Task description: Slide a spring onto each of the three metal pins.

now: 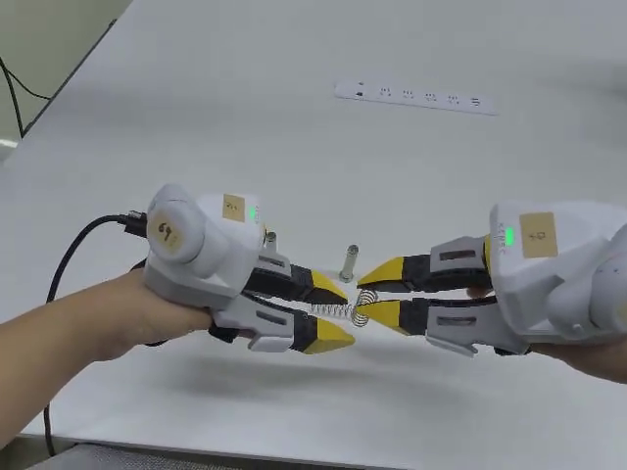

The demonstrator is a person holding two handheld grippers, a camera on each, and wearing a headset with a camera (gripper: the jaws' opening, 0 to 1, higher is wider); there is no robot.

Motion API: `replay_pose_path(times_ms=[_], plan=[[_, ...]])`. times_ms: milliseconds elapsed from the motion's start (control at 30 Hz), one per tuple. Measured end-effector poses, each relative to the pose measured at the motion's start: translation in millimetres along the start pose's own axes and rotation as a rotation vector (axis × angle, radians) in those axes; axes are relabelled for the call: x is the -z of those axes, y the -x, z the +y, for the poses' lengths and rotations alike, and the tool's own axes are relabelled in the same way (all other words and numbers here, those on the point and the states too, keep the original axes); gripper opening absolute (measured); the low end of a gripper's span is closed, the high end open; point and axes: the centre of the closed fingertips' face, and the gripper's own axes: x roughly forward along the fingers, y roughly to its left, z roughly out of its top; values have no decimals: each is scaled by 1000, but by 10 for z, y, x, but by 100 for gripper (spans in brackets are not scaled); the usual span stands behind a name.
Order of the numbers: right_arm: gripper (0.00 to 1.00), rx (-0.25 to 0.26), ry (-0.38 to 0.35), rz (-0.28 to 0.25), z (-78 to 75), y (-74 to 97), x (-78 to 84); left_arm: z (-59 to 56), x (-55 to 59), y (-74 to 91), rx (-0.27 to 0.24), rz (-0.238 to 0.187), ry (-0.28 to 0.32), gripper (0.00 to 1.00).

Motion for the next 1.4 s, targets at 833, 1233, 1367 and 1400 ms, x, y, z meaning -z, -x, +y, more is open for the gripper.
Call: replay_pose_path(times_ms=[833, 1233, 1367, 1400], plan=[[7, 63, -23, 35, -157, 82, 168, 164, 181, 442, -95, 11, 37, 34], [7, 93, -40, 35, -248, 153, 200, 419, 331, 742, -222, 11, 73, 54], [7, 103, -46, 37, -280, 180, 215, 447, 348, 795, -239, 0, 91, 61], [7, 105, -48, 38, -286, 187, 216, 452, 354, 802, -243, -1, 92, 63]])
